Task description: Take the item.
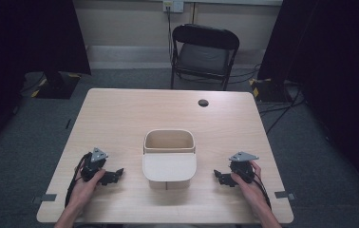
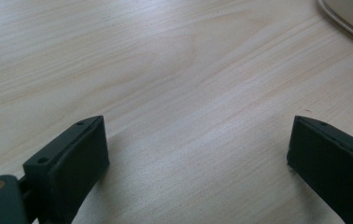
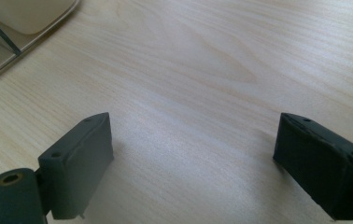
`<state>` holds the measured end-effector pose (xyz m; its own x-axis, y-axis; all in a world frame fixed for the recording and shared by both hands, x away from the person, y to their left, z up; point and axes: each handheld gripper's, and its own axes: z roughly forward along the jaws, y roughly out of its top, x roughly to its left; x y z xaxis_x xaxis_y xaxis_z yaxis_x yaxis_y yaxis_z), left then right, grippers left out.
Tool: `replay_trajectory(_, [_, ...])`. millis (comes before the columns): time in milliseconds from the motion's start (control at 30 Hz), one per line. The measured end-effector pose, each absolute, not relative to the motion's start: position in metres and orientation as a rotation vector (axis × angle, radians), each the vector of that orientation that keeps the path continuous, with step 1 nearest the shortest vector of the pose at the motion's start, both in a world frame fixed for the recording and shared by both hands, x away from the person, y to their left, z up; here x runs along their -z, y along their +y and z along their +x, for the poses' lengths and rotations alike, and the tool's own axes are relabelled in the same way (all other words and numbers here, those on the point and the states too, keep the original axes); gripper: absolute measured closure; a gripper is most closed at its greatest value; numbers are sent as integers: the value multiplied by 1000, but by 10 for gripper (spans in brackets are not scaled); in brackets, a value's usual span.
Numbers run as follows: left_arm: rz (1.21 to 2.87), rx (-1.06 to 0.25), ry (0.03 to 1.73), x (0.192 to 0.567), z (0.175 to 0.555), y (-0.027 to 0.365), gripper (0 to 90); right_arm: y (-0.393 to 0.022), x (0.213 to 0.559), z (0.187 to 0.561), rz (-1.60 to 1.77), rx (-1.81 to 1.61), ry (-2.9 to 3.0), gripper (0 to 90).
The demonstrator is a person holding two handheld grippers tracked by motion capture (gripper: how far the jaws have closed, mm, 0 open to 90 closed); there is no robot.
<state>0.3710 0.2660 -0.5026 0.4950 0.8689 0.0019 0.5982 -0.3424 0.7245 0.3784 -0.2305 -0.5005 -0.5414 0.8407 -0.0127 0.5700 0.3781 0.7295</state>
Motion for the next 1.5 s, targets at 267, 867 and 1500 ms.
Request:
replay_trajectory(267, [2068, -518, 1200, 503, 371, 266, 47, -230, 500, 379, 1232, -974, 2263, 105])
replay_trajectory(867, [2069, -518, 1201, 503, 371, 266, 47, -227, 490, 373, 1180, -1085, 2302, 148])
replay_trajectory(1500, [2070, -517, 1200, 503, 371, 266, 47, -210, 459, 348, 1075, -1345, 2302, 144])
